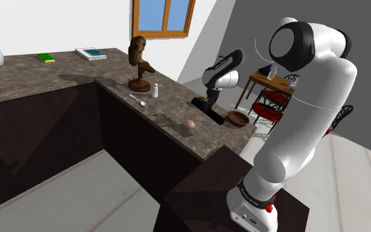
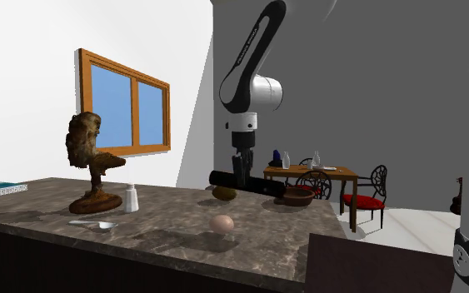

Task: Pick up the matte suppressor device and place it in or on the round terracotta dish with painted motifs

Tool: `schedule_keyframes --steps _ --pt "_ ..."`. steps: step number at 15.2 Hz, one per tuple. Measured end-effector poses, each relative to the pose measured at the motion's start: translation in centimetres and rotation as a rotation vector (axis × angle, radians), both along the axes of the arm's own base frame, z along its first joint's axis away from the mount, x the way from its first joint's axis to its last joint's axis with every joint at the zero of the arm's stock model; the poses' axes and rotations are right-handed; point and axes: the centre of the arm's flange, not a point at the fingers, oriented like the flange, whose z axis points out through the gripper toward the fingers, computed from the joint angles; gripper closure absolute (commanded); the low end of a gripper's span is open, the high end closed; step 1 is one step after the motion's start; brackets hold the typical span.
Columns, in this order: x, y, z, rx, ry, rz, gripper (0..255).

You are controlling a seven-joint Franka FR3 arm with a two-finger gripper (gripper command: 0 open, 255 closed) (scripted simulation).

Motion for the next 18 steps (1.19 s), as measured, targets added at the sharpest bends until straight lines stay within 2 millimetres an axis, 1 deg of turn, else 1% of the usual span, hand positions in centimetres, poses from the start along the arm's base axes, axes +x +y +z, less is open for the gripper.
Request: schedule_keyframes --steps 1,3,5,8,12,14,16,18 --pt "-0.2 -0.6 0.3 0.000 0.000 0.000 255" --pt "-0.8 -2.4 0.5 0.000 0.000 -0.001 255" --pt "-2.1 -4.8 0.5 0.000 0.000 -0.002 255" --pt "-3.3 -8.3 0.8 0.000 0.001 -0.002 255" --pt "-5.6 -13.3 1.2 0.000 0.000 -0.002 255" --pt "-6.5 -15.4 1.1 0.000 0.000 -0.002 255" --pt "-7.5 -18.5 1.1 0.000 0.001 -0.002 255" --pt "-8.5 -20.6 0.8 0.000 0.000 -0.002 255"
